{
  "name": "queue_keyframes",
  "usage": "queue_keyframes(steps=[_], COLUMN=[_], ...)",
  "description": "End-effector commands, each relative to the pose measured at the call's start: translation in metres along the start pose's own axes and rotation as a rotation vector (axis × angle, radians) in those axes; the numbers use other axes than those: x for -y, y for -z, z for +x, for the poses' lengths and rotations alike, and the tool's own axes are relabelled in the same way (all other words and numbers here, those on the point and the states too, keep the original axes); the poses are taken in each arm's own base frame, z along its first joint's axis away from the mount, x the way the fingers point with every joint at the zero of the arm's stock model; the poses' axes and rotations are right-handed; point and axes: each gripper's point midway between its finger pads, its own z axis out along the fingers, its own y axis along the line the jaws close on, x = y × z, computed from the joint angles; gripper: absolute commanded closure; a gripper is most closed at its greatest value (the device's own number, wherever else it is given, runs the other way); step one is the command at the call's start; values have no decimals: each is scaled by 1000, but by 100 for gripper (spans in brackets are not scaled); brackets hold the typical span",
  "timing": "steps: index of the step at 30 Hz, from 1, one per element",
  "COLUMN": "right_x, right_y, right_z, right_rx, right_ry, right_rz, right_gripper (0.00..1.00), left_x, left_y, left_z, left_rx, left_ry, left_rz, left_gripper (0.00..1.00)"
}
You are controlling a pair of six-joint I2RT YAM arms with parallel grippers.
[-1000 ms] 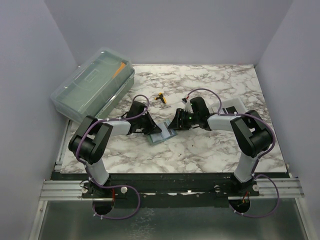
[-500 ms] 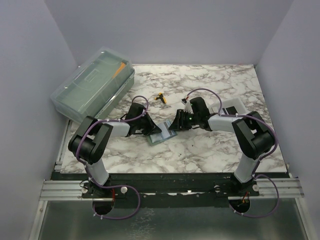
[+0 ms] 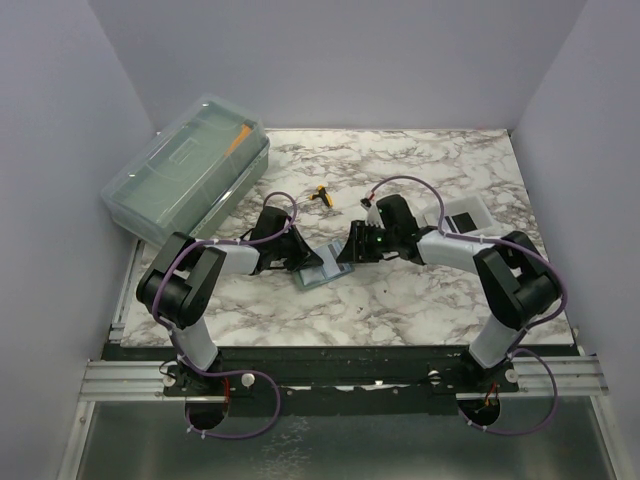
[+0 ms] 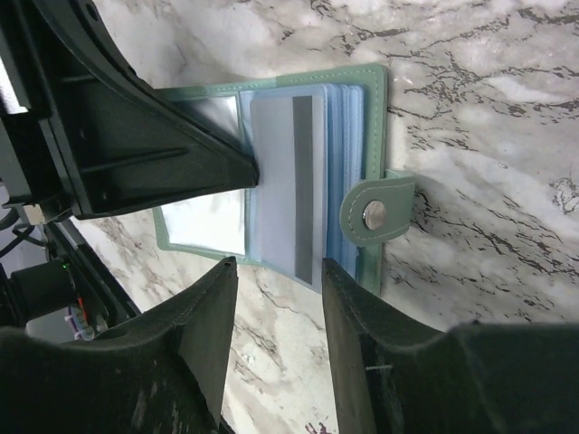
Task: Put the credit cards into the card holder
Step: Insert the credit card into the card holder.
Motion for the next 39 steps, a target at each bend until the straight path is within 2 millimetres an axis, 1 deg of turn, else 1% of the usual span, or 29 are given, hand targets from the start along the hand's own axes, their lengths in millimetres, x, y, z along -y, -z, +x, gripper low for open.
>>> queue_keyframes(steps=[1, 7, 16, 23, 24, 27, 31, 36, 39], right_x=[5, 10, 9, -1, -3, -2, 6, 4, 4], right_y=[-4, -10, -18, -11, -10, -9, -5, 2, 0], right_z=[7, 10, 15, 8, 7, 9, 10, 2, 3], right_rx=[-25, -26, -53, -38, -36, -43, -44, -18, -32], right_ry=[-1, -13, -29, -11, -5, 7, 21, 36, 38], right_rz=[19, 21, -12, -23, -19, 8, 76, 101, 94], right_gripper=[56, 57, 58, 65, 65, 58, 52, 51, 52], left_x=[-41, -40, -41, -40, -41, -41, -40, -40, -41], left_y=[-1, 1, 0, 0, 0, -1, 0, -1, -1], left_z=[23, 23, 24, 24, 24, 25, 24, 25, 25], left_rx=[-59, -57, -58, -56, -57, -62, -59, -61, -64], left_ry=[43, 40, 48, 46, 46, 46, 46, 44, 45], left_rz=[-124, -121, -118, -114, -115, -115, -111, -109, -112], left_gripper=[100, 100, 100, 100, 100, 100, 100, 100, 100])
